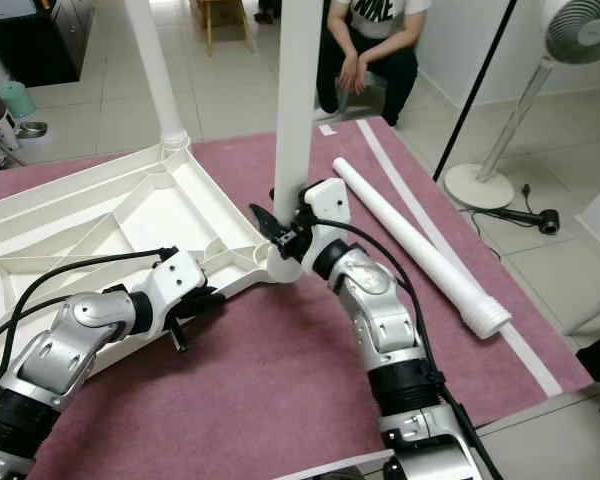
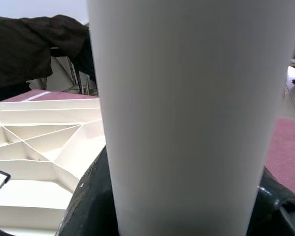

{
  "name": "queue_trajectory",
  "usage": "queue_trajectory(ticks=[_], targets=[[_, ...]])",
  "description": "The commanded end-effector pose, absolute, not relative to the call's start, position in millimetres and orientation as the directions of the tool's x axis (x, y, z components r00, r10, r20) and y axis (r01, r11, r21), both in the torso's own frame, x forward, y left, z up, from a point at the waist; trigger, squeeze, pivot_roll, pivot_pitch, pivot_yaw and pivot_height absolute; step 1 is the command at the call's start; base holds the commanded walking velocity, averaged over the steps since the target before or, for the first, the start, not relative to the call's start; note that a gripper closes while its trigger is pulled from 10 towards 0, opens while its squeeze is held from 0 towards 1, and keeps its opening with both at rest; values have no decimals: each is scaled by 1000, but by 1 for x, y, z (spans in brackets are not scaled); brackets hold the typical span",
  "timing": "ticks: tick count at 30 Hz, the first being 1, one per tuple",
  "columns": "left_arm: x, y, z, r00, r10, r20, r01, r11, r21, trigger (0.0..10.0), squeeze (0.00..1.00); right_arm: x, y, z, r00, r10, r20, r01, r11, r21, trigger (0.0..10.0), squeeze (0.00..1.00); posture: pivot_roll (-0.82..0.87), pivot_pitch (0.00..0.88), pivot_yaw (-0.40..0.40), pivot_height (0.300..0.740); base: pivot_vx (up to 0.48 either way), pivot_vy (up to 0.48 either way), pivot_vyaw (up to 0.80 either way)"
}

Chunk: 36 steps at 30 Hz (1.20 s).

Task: Building children table

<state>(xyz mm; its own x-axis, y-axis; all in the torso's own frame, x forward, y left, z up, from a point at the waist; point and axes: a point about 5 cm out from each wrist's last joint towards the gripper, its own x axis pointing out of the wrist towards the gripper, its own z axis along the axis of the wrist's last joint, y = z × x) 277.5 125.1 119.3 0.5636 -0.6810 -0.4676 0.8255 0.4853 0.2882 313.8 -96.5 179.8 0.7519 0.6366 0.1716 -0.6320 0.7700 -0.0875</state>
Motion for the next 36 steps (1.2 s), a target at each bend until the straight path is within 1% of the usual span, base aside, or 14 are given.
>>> queue_trajectory(ticks=[1, 6, 8, 11, 15, 19, 27, 30, 32, 33, 34, 36], targets=[[283, 131, 121, 688, -592, -421, 726, 577, 375, 10000, 0, 317, -100, 186, 750, 630, 203, -617, 776, -131, 10000, 0, 44, 0, 36, 740, 0, 0, 0], [282, 132, 121, 686, -592, -424, 727, 576, 372, 10000, 0, 322, -102, 190, 746, 626, 226, -610, 779, -143, 10000, 0, 51, 0, 40, 740, 0, 0, 0], [279, 134, 122, 681, -594, -428, 732, 574, 367, 10000, 0, 329, -101, 193, 736, 625, 259, -615, 778, -130, 10000, 0, 67, 0, 41, 740, 0, 0, 0], [278, 135, 122, 679, -596, -429, 734, 573, 365, 10000, 0, 334, -99, 194, 739, 619, 267, -610, 782, -126, 10000, 0, 73, 0, 40, 740, 0, 0, 0], [274, 136, 122, 676, -597, -431, 736, 574, 360, 10000, 0, 342, -88, 191, 727, 637, 257, -632, 767, -113, 10000, 0, 85, 0, 34, 740, 0, 0, 0], [271, 136, 123, 680, -595, -428, 732, 580, 358, 10000, 0, 339, -80, 175, 709, 673, 210, -674, 734, -80, 10000, 0, 105, 0, 21, 740, 0, 0, 0], [269, 137, 123, 681, -592, -431, 731, 582, 356, 10000, 0, 336, -80, 163, 694, 694, 189, -699, 713, -54, 10000, 0, 106, 0, 28, 740, 0, 0, 0], [269, 136, 123, 678, -594, -433, 734, 580, 355, 10000, 0, 335, -79, 160, 677, 713, 182, -719, 694, -45, 10000, 0, 106, 0, 28, 740, 0, 0, 0], [268, 136, 123, 677, -594, -434, 735, 578, 355, 10000, 0, 329, -75, 156, 641, 748, 171, -754, 655, -41, 10000, 0, 107, 6, 26, 740, 0, 0, 0], [268, 136, 123, 677, -594, -434, 735, 578, 355, 10000, 0, 329, -75, 156, 641, 748, 171, -754, 655, -41, 10000, 0, 107, 6, 26, 740, 0, 0, 0], [268, 136, 123, 678, -593, -435, 734, 578, 355, 10000, 0, 326, -74, 155, 623, 764, 168, -770, 637, -39, 10000, 0, 107, 6, 26, 740, 0, 0, 0], [268, 136, 123, 678, -593, -435, 734, 578, 355, 10000, 0, 326, -74, 155, 623, 764, 168, -770, 637, -39, 10000, 0, 107, 6, 26, 740, 0, 0, 0]])
